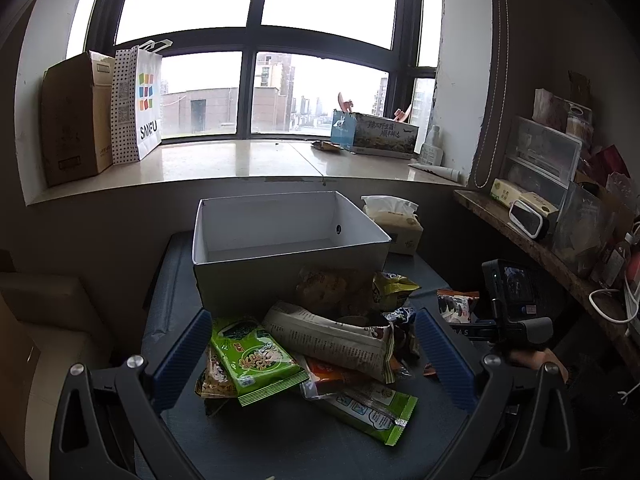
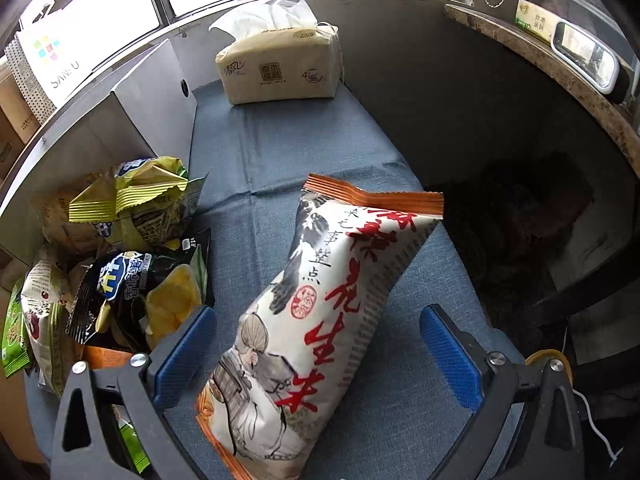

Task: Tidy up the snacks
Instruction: 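Grasp the white peanut bag with the right gripper while the left grasps the green seaweed bag, then lift both bags and drop them into the white box, opening both grippers, then grasp the long white snack bag with the right gripper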

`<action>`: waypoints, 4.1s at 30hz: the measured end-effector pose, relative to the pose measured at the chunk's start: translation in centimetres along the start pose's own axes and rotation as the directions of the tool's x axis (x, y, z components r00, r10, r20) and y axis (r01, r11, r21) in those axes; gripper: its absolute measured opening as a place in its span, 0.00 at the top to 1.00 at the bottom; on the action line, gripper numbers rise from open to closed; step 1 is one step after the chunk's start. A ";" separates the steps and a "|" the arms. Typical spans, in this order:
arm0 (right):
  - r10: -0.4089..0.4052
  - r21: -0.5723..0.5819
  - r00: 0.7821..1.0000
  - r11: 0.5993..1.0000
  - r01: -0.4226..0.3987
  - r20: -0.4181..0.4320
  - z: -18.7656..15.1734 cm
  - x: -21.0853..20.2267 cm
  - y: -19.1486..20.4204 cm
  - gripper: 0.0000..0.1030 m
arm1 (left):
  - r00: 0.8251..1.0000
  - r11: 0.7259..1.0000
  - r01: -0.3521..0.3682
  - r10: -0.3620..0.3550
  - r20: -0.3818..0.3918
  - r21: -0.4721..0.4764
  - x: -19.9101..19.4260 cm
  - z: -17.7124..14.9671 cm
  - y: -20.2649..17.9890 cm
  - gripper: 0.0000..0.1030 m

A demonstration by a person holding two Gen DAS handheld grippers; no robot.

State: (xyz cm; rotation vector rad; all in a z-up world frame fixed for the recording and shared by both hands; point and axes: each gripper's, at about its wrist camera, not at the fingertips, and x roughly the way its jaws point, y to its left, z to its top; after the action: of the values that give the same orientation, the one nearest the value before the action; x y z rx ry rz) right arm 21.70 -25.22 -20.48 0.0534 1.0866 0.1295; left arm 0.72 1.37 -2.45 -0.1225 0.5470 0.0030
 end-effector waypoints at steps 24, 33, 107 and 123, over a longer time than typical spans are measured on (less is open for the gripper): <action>0.303 0.006 0.920 0.949 -0.315 0.249 -5.8 -14.6 -5.9 0.60 | 0.838 0.957 -0.287 0.224 -0.498 -0.053 16.9 -2.9 5.8 0.00; 0.308 -0.004 0.925 0.949 -0.315 0.221 -4.4 -12.8 -4.1 0.60 | 0.803 0.946 -0.321 0.244 -0.543 -0.050 19.5 -4.9 6.9 0.27; 0.514 -0.348 0.808 0.842 -0.411 0.289 10.2 -13.2 9.5 0.00 | 0.993 0.993 -0.117 0.117 -0.027 0.015 10.3 7.6 4.0 0.00; 0.597 -0.413 0.747 0.784 -0.464 0.294 -4.9 -18.8 4.5 0.00 | 0.983 0.989 -0.132 0.122 -0.136 -0.073 3.3 -0.6 0.6 0.00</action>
State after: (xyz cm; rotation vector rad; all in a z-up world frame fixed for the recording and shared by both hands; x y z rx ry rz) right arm 8.41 -23.30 -5.71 0.1031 0.5840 0.7899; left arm 3.24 1.85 -4.73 -0.1681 0.6857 0.1427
